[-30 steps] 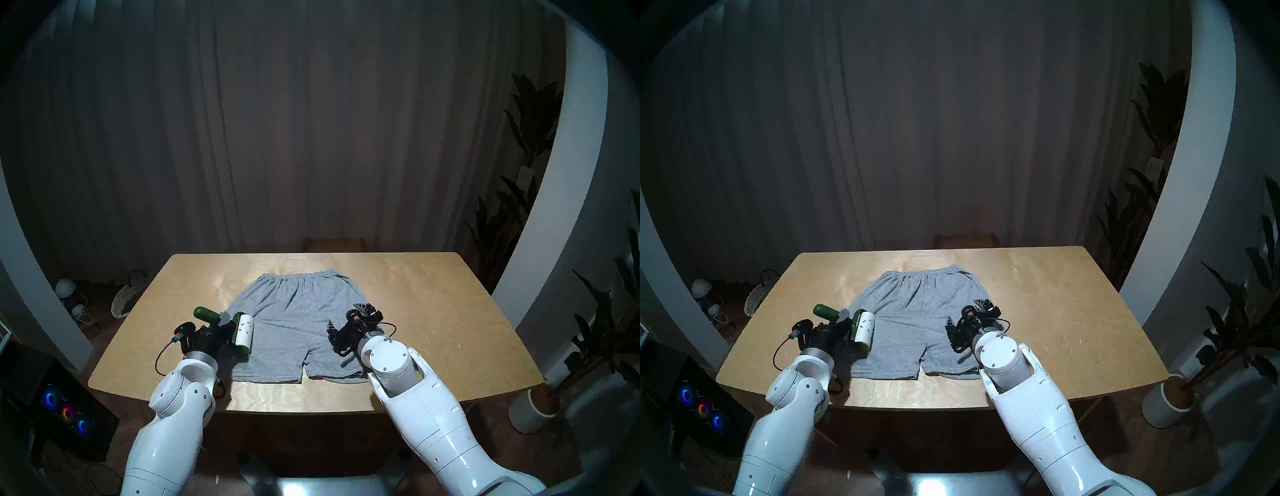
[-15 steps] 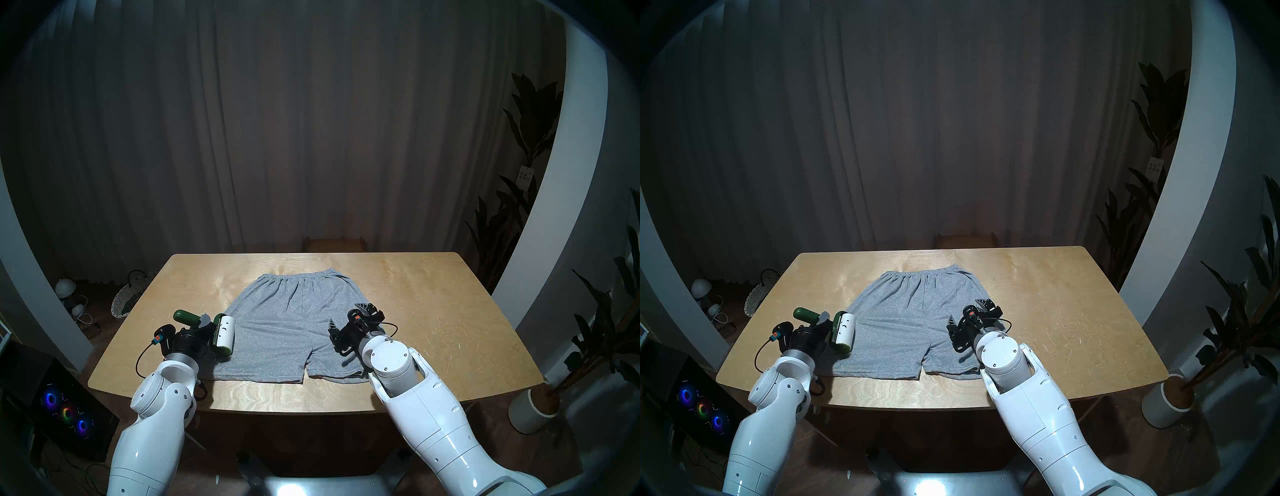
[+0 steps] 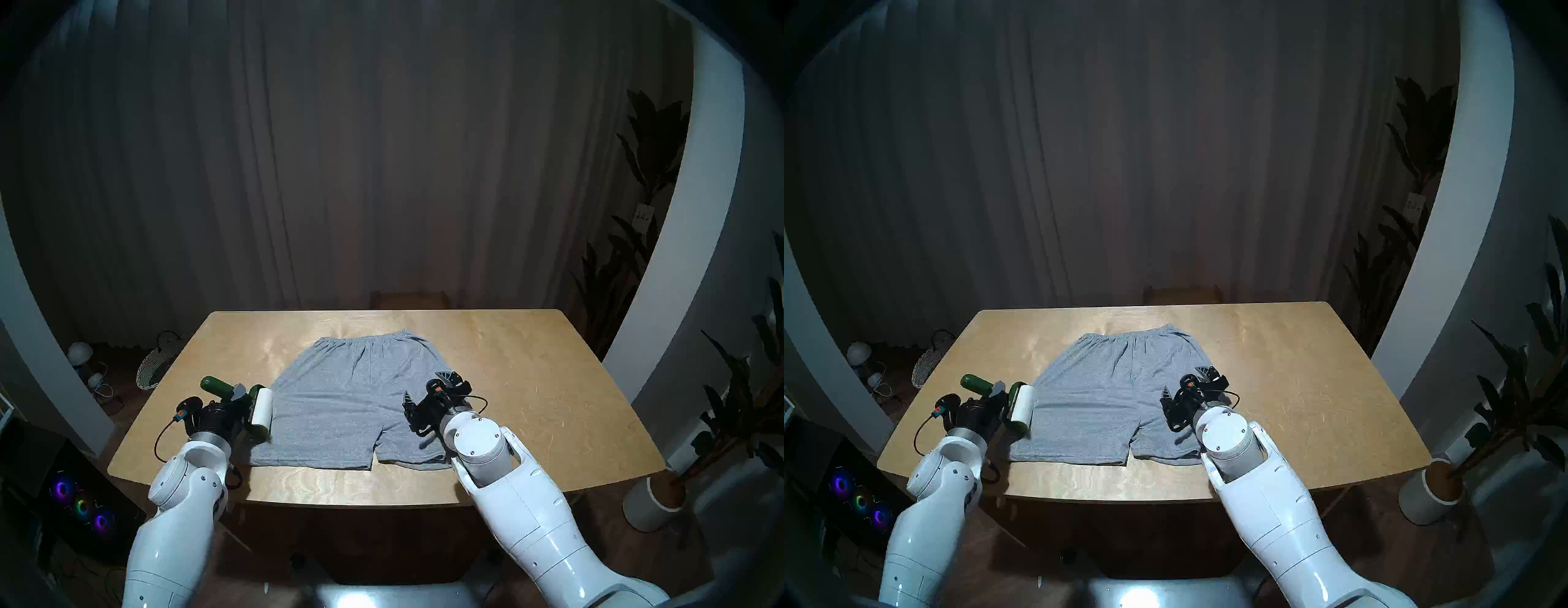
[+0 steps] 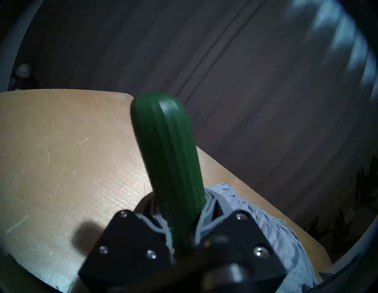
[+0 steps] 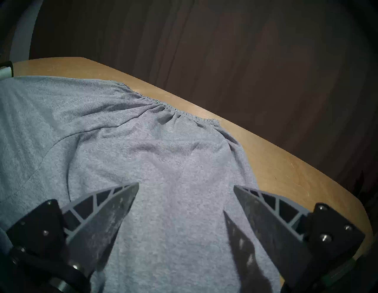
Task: Remove lint and debris from pants with a lint roller
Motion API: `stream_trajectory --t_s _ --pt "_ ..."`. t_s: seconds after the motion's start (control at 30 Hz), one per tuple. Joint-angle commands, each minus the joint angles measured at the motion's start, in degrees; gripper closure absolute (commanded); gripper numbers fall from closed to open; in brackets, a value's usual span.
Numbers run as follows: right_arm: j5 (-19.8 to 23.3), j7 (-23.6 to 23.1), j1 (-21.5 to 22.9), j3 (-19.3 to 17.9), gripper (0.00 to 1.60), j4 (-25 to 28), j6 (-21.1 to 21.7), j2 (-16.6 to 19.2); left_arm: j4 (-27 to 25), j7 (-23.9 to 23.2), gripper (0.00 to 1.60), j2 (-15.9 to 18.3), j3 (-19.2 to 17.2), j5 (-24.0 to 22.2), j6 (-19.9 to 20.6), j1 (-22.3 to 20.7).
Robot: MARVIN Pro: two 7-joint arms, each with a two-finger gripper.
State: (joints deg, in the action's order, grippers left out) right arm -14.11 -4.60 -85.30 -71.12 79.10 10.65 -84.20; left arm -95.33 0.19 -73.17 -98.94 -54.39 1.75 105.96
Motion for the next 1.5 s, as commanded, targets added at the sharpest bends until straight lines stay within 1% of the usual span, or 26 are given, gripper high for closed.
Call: stream_trajectory --t_s 0.0,0.27,0.43,0.63,0.9,1.07,1.13,1.23,1.27,1.3,1.37,1.47 --pt "-0.59 -0.15 -3.68 0.11 0.00 -3.27 2.08 1.67 -0.73 -0.50 1.60 1.12 -1.67 -0.13 -0.47 -0.09" --pt "-0.51 -0.02 -3.82 -0.07 0.00 -3.20 2.11 1.94 -0.05 -0.59 1.60 0.89 -2.86 -1.27 -0.84 -0.92" --pt "-0.33 0.03 -3.85 -0.18 0.00 -3.33 1.93 2.00 -0.35 -1.09 1.60 0.44 -5.11 -4.35 -0.74 -1.51" --pt "-0.17 0.05 -3.82 -0.24 0.00 -3.44 1.77 1.99 -0.33 -2.66 1.60 -1.00 -8.10 -10.48 -0.15 -1.96" --pt "0.42 -0.33 -4.03 -0.56 0.00 -2.89 1.64 1.95 0.25 -4.35 1.60 -1.60 -9.74 -15.18 0.53 -2.16" --pt "2.37 -1.41 -5.09 -1.76 0.00 0.20 0.80 1.94 0.03 -5.98 1.60 -2.68 -10.71 -19.80 1.90 -2.55" --pt "4.72 -2.46 -5.79 -3.22 0.00 2.70 1.31 1.37 -0.11 -6.82 1.60 -2.78 -10.90 -21.42 2.91 -2.61" --pt "6.31 -3.60 -6.79 -3.97 0.00 6.60 1.21 1.77 -0.04 -8.13 1.60 -2.97 -11.22 -24.27 4.85 -2.63" --pt "7.07 -4.05 -7.06 -4.31 0.00 7.66 1.04 1.73 -0.04 -8.41 1.60 -3.04 -11.26 -24.81 5.21 -2.62" --pt "8.25 -4.32 -7.14 -4.89 0.00 8.39 -0.22 1.37 -0.03 -8.77 1.60 -3.15 -11.23 -25.30 5.55 -2.62" --pt "9.54 -4.76 -7.42 -5.54 0.00 10.12 -0.57 1.04 -0.08 -8.97 1.60 -3.12 -11.08 -25.51 5.92 -2.52" --pt "11.00 -4.27 -7.92 -6.38 0.00 12.24 -1.91 0.08 -0.05 -9.14 1.60 -3.21 -10.99 -25.79 6.22 -2.52"
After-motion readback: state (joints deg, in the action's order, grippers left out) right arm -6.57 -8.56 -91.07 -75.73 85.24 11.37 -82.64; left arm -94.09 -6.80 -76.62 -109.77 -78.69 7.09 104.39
